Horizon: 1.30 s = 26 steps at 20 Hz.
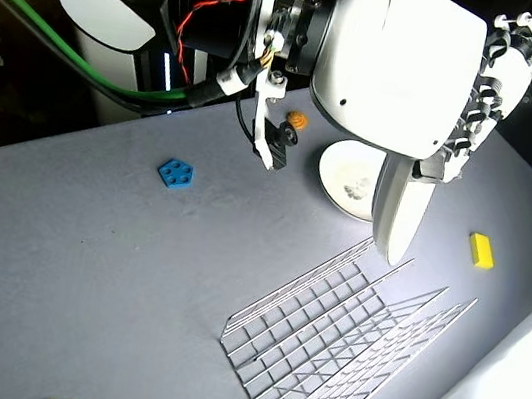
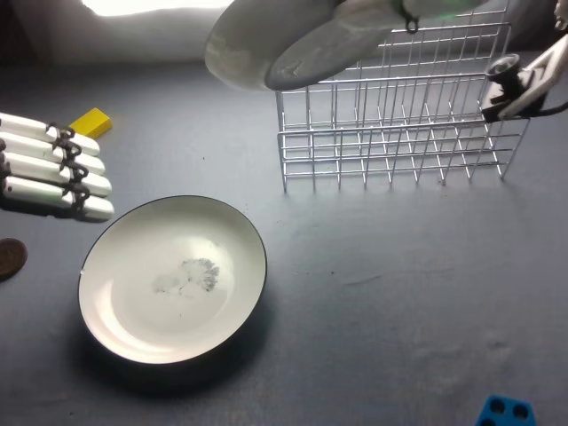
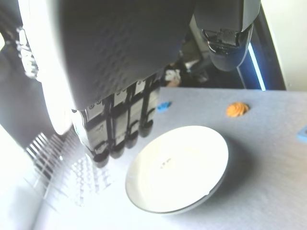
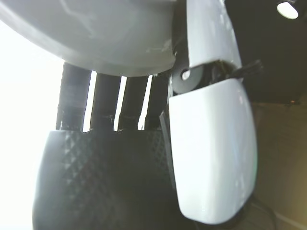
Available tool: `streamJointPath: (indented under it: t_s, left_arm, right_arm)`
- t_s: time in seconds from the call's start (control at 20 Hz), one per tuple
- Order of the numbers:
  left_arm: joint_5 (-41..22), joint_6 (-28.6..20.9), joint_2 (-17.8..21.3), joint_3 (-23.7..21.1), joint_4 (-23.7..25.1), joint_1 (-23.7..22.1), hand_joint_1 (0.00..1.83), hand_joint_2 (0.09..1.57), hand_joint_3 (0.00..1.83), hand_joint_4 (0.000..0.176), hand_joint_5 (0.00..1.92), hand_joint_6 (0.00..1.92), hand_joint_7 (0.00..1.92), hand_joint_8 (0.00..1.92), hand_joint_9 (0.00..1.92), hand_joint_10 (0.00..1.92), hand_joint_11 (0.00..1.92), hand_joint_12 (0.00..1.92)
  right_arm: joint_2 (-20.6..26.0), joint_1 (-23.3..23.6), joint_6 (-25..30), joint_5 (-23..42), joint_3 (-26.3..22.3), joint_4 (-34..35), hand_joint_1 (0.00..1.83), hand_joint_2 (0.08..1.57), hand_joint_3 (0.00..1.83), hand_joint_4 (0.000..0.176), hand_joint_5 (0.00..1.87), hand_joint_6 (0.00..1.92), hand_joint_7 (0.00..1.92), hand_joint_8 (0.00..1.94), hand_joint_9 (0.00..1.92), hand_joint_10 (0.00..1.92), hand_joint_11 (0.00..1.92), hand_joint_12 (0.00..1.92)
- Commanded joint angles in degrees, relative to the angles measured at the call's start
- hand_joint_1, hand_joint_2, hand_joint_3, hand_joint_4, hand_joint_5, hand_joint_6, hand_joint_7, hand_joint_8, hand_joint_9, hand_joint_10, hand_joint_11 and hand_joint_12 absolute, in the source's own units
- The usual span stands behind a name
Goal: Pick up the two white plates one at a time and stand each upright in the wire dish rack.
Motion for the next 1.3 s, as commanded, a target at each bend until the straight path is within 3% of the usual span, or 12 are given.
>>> streamJointPath:
  t_s: [0.0, 0.05, 0.1, 0.2, 0.35, 0.4, 0.5, 0.55, 0.65, 1.1, 1.15, 1.25]
  left_arm:
    - [-0.7, 0.1, 0.0, -0.2, -4.2, -0.1, 0.0, 1.06, 0.0, 0.0, 0.05, 0.0, 0.04, 0.0, 0.01, 0.0, 0.0, 0.0]
    - [-0.7, 0.1, -0.1, -0.3, -4.9, 0.4, 0.0, 1.06, 0.0, 0.0, 0.05, 0.0, 0.03, 0.0, 0.0, 0.0, 0.0, 0.0]
    - [-0.6, 0.1, -0.1, -0.3, -5.3, 0.5, 0.0, 1.06, 0.0, 0.0, 0.04, 0.0, 0.02, 0.0, 0.0, 0.0, 0.0, 0.0]
    - [-0.4, 0.2, -0.5, -0.7, -5.3, 0.8, 0.0, 1.06, 0.0, 0.0, 0.04, 0.0, 0.01, 0.0, 0.0, 0.0, 0.0, 0.0]
    - [0.8, 0.6, -1.1, -1.8, -5.3, 2.1, 0.0, 1.07, 0.0, 0.0, 0.05, 0.0, 0.02, 0.0, 0.0, 0.0, 0.0, 0.0]
    - [1.3, 0.7, -1.3, -2.3, -5.3, 3.0, 0.0, 1.06, 0.0, 0.0, 0.06, 0.01, 0.03, 0.01, 0.01, 0.0, 0.0, 0.0]
    - [2.3, 1.1, -1.6, -3.0, -5.3, 4.2, 0.0, 1.06, 0.0, 0.0, 0.06, 0.01, 0.03, 0.01, 0.01, 0.0, 0.0, 0.0]
    - [2.8, 1.2, -1.9, -3.2, -5.3, 4.8, 0.0, 1.06, 0.0, 0.0, 0.04, 0.0, 0.02, 0.0, 0.0, 0.0, 0.0, 0.0]
    - [4.1, 1.6, -2.5, -3.3, -5.4, 5.9, 0.0, 1.06, 0.0, 0.0, 0.06, 0.01, 0.03, 0.01, 0.0, 0.0, 0.0, 0.0]
    - [9.2, 1.7, -4.5, -2.8, -6.9, 9.8, 0.0, 1.06, 0.0, 0.0, 0.06, 0.0, 0.04, 0.0, 0.01, 0.0, 0.0, 0.0]
    - [9.4, 1.7, -4.6, -2.6, -6.9, 10.0, 0.0, 1.05, 0.0, 0.0, 0.05, 0.0, 0.02, 0.0, 0.0, 0.0, 0.0, 0.0]
    - [9.5, 1.7, -4.7, -2.0, -6.9, 10.6, 0.0, 1.06, 0.0, 0.0, 0.07, 0.0, 0.04, 0.01, 0.01, 0.0, 0.0, 0.0]
  right_arm:
    - [0.6, 1.7, 1.9, 7.3, 0.3, 0.2, 1.26, 1.07, 0.0, 0.0, 0.98, 0.92, 1.18, 0.74, 1.22, 0.37, 1.0, 0.87]
    - [0.9, 2.0, 2.6, 6.8, 0.8, 0.2, 1.25, 1.07, 0.0, 0.0, 1.0, 0.9, 1.19, 0.72, 1.27, 0.24, 1.02, 0.85]
    - [1.1, 2.2, 2.9, 6.5, 1.0, 0.3, 1.36, 1.04, 0.03, 0.0, 0.99, 0.88, 1.15, 0.69, 1.15, 0.74, 1.02, 0.85]
    - [1.7, 2.6, 2.8, 5.8, 1.4, 1.8, 1.25, 1.08, 0.0, 0.0, 0.98, 0.92, 1.18, 0.72, 1.22, 0.33, 1.01, 0.86]
    - [2.0, 2.8, 2.7, 4.5, 2.1, 3.6, 1.25, 1.08, 0.0, 0.0, 0.99, 0.92, 1.16, 0.76, 1.31, 0.14, 1.0, 0.9]
    - [2.3, 2.9, 2.6, 3.8, 2.4, 4.6, 1.36, 1.07, 0.02, 0.0, 0.94, 0.97, 1.09, 0.82, 1.11, 0.81, 0.98, 0.92]
    - [2.7, 2.9, 2.5, 3.0, 3.1, 5.6, 1.38, 1.08, 0.0, 0.0, 0.93, 0.98, 1.07, 0.82, 1.07, 0.95, 0.98, 0.92]
    - [2.9, 2.9, 2.4, 2.5, 3.6, 6.2, 1.27, 1.09, 0.0, 0.0, 0.95, 0.98, 1.12, 0.81, 1.13, 0.58, 0.98, 0.9]
    - [3.1, 3.0, 2.3, 0.7, 4.7, 8.2, 1.24, 1.1, 0.01, 0.0, 0.92, 1.02, 1.11, 0.83, 1.23, 0.25, 0.97, 0.93]
    - [3.4, 3.0, 2.3, -3.6, 9.0, 11.9, 1.24, 1.09, 0.0, 0.0, 0.98, 0.94, 1.12, 0.8, 1.33, 0.06, 0.99, 0.9]
    - [3.4, 3.0, 2.3, -4.0, 9.3, 11.9, 1.36, 1.06, 0.01, 0.0, 0.98, 0.92, 1.11, 0.75, 1.15, 0.72, 1.0, 0.89]
    - [3.5, 2.9, 2.5, -5.0, 10.0, 11.9, 1.38, 1.07, 0.0, 0.0, 0.96, 0.96, 1.07, 0.79, 1.08, 0.94, 0.97, 0.92]
